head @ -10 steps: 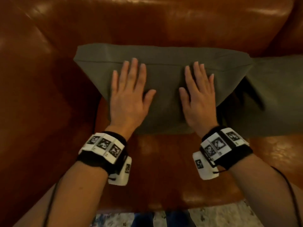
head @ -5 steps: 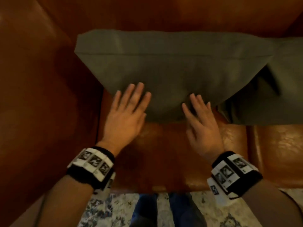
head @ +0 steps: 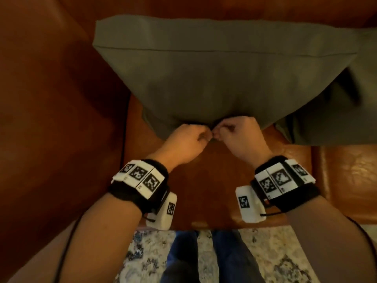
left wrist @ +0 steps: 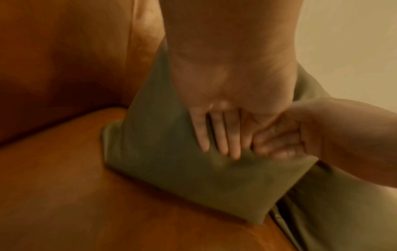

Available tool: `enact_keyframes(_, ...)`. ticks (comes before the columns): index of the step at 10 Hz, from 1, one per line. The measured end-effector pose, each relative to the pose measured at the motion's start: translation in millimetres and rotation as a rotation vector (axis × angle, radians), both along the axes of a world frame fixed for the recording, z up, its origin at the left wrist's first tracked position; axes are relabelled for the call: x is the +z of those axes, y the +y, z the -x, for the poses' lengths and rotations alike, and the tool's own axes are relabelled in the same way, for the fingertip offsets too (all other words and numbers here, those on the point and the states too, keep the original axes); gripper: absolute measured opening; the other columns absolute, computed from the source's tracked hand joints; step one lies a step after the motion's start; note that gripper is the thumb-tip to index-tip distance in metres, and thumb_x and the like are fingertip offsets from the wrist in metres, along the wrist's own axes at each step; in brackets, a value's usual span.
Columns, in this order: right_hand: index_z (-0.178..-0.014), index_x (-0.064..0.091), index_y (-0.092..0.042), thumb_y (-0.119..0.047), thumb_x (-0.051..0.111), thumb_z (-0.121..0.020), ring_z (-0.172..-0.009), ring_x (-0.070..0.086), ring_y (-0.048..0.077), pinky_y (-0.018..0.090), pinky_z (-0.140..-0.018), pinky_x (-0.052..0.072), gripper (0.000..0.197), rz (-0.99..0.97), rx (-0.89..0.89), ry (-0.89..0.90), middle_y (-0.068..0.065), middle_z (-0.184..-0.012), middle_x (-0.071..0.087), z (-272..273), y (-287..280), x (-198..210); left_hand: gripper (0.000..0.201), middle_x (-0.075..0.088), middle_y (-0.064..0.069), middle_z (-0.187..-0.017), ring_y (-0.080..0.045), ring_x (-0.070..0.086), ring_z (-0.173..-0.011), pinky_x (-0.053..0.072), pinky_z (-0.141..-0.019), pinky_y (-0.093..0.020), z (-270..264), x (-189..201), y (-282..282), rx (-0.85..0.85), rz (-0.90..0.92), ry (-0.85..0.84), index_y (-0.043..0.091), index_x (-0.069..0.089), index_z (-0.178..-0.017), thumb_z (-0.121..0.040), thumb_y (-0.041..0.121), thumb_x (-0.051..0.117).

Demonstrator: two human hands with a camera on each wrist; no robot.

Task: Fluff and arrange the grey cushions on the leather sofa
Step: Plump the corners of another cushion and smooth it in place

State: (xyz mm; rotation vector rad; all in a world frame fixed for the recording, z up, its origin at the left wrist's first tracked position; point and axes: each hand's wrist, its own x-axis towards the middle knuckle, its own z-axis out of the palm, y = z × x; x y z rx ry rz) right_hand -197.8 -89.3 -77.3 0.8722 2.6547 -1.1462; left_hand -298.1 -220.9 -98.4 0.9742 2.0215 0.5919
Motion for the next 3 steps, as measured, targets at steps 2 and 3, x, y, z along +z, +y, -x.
enact_keyframes(2, -0.129, 0.062, -0.02, -0.02, 0.04, -0.101, -0.119, 0.055, 0.026, 0.031, -0.096, 0.041, 0.035, 0.12, 0.337, -0.466, 0.007, -0.136, 0.058, -2.9, -9.7, -21.0, 0.051, 0.038, -0.007, -0.153, -0.029, 0.038, -0.138, 0.032, -0.111, -0.034, 0.4, -46.9, -5.1, -0.268, 0.321, -0.09, 0.018, 0.039, -0.147, -0.098, 0.024, 0.05)
enact_keyframes(3, -0.136, 0.054, -0.013, -0.02, 0.039, -0.104, -0.125, 0.051, 0.027, 0.03, -0.099, 0.037, 0.036, 0.067, 0.269, -0.531, 0.012, -0.141, 0.053, -23.1, 8.7, -35.6, 0.053, 0.028, -0.005, -0.158, -0.026, 0.031, -0.142, 0.026, -0.112, -0.031, 16.5, -66.0, -33.1, -0.056, 0.378, -0.118, 0.022, 0.034, -0.149, -0.099, 0.029, 0.049)
